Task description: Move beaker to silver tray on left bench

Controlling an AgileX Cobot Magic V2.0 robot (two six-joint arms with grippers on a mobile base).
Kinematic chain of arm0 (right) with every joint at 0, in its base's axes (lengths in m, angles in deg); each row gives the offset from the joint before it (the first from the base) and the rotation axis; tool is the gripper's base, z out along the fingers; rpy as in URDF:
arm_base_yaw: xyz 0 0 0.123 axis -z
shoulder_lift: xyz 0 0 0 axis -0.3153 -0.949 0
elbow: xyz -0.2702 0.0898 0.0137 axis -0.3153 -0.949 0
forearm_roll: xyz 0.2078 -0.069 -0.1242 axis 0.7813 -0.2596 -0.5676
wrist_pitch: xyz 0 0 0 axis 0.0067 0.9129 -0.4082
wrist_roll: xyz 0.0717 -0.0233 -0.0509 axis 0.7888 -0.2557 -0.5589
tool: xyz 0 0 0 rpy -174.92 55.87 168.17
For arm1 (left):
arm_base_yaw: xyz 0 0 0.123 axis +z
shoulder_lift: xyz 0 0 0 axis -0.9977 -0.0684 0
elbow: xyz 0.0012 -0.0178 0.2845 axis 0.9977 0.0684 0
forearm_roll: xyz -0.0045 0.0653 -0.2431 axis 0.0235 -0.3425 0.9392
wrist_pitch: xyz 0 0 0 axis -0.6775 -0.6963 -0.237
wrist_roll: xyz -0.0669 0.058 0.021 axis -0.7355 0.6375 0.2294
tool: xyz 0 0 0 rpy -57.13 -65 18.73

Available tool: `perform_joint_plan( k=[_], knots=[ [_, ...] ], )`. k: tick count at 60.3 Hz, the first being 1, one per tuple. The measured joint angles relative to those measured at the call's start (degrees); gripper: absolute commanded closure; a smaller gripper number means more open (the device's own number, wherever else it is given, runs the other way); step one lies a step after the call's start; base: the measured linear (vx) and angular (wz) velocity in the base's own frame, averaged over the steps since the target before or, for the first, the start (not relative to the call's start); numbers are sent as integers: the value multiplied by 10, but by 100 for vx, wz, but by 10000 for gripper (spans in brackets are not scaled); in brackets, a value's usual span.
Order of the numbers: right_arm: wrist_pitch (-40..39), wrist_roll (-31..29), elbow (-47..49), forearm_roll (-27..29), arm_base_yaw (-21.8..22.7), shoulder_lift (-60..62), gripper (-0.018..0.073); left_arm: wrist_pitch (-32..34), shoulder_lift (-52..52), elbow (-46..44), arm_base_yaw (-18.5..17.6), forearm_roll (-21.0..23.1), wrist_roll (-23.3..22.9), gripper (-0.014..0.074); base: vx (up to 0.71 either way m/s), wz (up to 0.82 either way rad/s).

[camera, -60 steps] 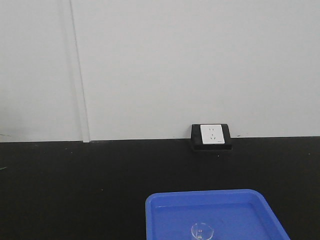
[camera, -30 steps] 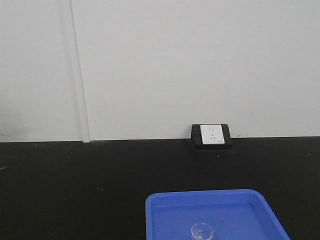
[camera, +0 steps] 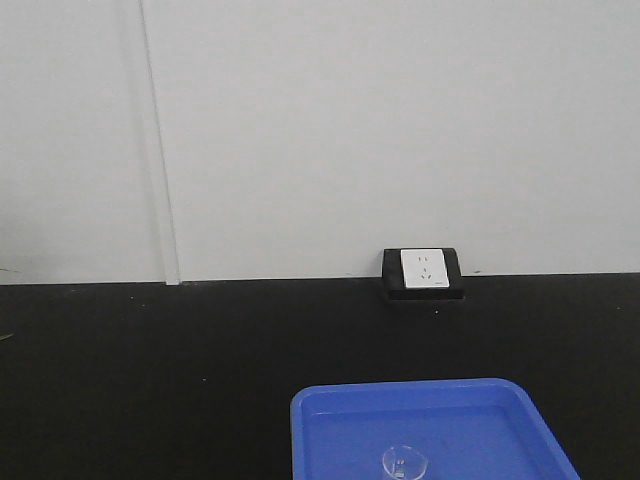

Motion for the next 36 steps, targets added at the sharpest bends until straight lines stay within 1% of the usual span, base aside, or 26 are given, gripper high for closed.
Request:
perform_joint_plan(
  k=[5,14,20,27,33,36],
  knots=[
    [-7,0,0,0,0,-32,507,0,0,0,0,0,0,595,0,0],
    [-30,0,0,0,0,-96,411,0,0,0,0,0,0,595,0,0],
    [-59,0,0,0,0,-143,309,0,0,0,0,0,0,595,0,0],
    [-102,0,0,0,0,-198,171,0,0,0,0,0,0,595,0,0],
    [-142,0,0,0,0,-255,97,0,0,0,0,0,0,595,0,0],
    [-164,0,1,-1,0,-287,74,0,0,0,0,0,0,595,0,0]
  ],
)
